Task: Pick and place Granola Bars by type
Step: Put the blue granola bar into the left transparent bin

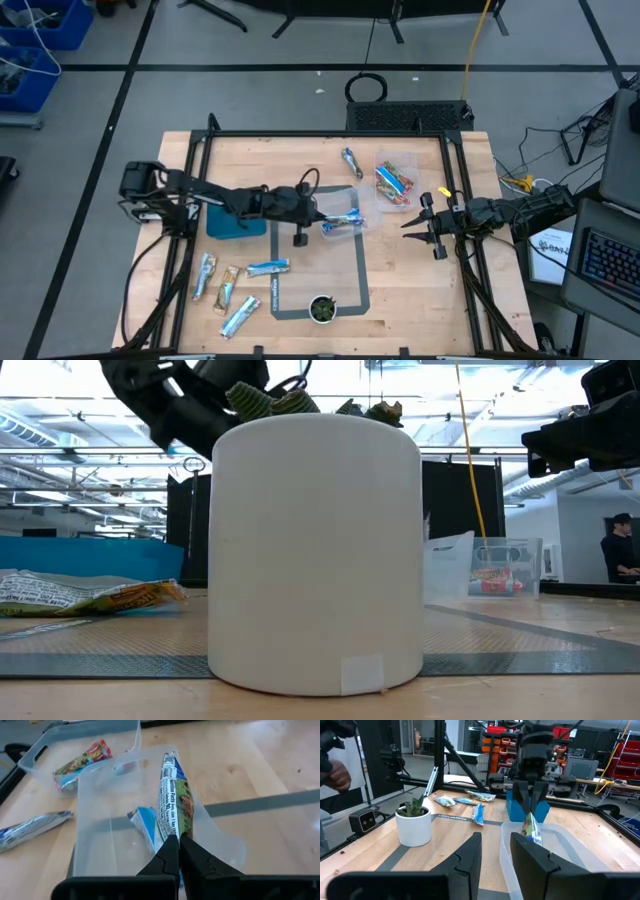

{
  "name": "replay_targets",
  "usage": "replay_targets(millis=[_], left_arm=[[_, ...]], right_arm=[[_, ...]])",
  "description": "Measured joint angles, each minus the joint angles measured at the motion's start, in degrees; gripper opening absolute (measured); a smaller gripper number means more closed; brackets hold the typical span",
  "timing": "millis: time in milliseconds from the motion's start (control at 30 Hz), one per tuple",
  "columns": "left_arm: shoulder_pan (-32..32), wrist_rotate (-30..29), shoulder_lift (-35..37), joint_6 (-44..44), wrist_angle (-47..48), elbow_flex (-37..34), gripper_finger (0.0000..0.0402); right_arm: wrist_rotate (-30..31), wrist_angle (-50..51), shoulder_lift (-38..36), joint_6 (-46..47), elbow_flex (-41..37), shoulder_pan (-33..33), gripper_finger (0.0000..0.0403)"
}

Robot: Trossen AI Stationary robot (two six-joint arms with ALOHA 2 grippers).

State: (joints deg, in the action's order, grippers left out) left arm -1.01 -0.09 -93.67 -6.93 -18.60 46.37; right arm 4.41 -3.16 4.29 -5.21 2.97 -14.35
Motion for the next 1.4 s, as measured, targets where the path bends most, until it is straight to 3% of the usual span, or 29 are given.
replay_targets(millis=[133,567,1400], left_arm=[[-1.2,2.0,-2.7,1.4,-2.3,0.0,0.0004],[-1.5,1.6,-2.8,5.0,4.3,0.2,0.0004],[-1.5,0.1,9.0,8.8,24.5,0.0,0.0004]], right_arm=[[0.0,0.0,0.0,0.0,0.0,0.0,0.0095],[0.0,0.0,0.0,0.0,0.0,0.0,0.0094],[0.0,0.0,0.0,0.0,0.0,0.0,0.0094]])
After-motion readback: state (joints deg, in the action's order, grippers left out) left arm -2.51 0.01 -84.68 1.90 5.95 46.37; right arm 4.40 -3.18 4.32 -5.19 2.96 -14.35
